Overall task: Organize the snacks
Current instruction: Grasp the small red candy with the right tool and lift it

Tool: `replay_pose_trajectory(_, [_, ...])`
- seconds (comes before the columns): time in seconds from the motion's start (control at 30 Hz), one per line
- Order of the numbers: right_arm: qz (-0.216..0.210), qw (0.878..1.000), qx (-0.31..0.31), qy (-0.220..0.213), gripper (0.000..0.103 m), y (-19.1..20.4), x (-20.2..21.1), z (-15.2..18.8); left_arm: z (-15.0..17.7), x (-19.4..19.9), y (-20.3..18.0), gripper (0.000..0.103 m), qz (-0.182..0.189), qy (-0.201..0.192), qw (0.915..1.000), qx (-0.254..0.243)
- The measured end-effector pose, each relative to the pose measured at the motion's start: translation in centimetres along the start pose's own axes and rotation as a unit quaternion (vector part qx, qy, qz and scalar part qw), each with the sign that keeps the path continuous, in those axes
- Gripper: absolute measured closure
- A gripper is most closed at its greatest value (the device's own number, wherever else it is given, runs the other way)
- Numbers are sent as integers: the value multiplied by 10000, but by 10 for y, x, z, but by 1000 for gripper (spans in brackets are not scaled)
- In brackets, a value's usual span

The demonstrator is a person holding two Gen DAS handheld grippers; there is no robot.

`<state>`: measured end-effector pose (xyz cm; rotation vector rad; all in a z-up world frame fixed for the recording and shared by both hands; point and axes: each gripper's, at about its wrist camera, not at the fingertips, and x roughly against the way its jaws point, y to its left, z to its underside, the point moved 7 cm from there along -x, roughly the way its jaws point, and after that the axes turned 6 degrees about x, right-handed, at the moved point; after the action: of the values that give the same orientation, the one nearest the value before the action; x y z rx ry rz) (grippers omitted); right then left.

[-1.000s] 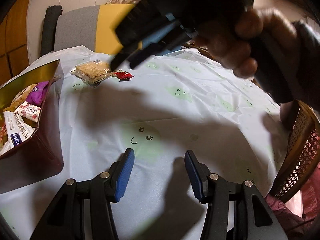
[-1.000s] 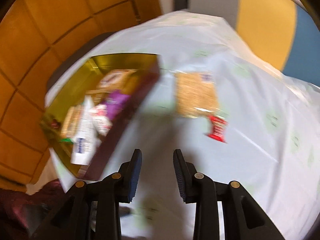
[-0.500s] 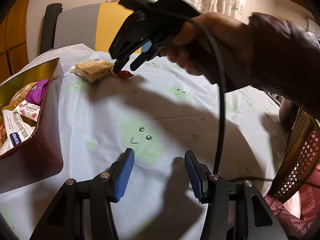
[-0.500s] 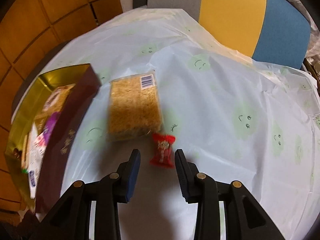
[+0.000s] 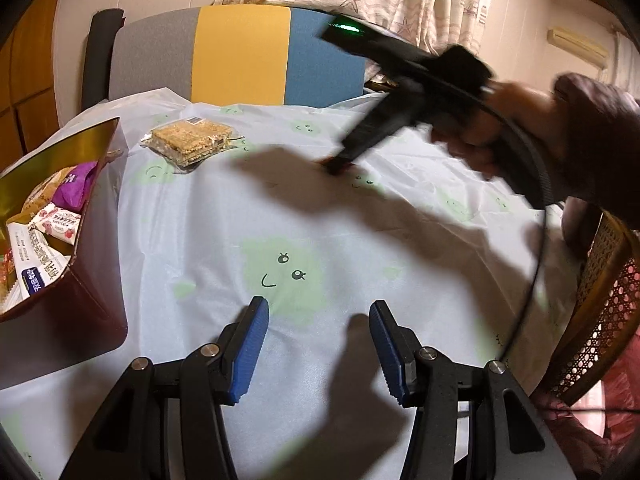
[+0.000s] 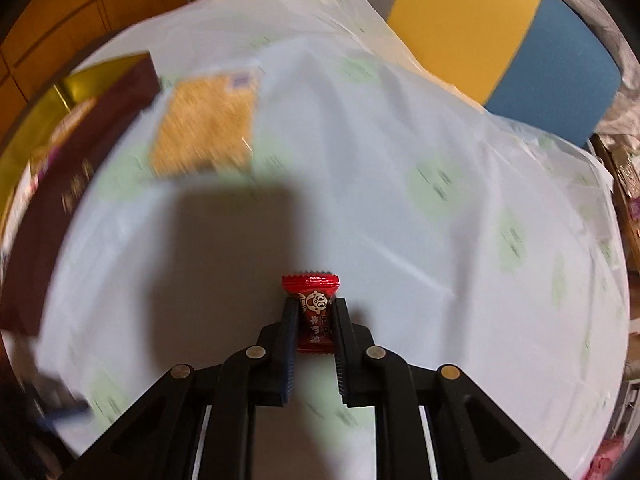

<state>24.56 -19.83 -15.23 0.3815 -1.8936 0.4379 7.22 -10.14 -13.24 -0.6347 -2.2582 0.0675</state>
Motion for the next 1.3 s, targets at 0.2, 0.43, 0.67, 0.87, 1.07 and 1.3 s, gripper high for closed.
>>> replay_pose_trajectory(0.2, [-14, 9998, -25, 191, 87, -34, 7, 53, 0, -3, -2, 48, -142, 24, 9999, -87])
replay_pose_trajectory(0.43, [-415, 9981, -433, -170, 87, -54, 6, 70, -1, -6, -3, 48, -286, 66, 9994, -172])
replay_pose_trajectory(0.67, [-463, 9980, -372, -201, 86, -57, 9, 75, 0, -7, -4, 47, -375, 67, 9991, -186])
replay_pose_trajectory(0.87, [-274, 9992, -214, -198, 86, -51, 10, 77, 0, -7, -4, 47, -383, 63, 9991, -183])
replay_pose_trajectory(1.07, [-201, 9995, -151, -203, 86, -47, 6, 77, -1, -7, -4, 47, -378, 59, 9991, -177])
replay_pose_trajectory(1.3, [-299, 9990, -280, -196, 86, -52, 6, 75, -1, -7, -3, 47, -371, 61, 9992, -162])
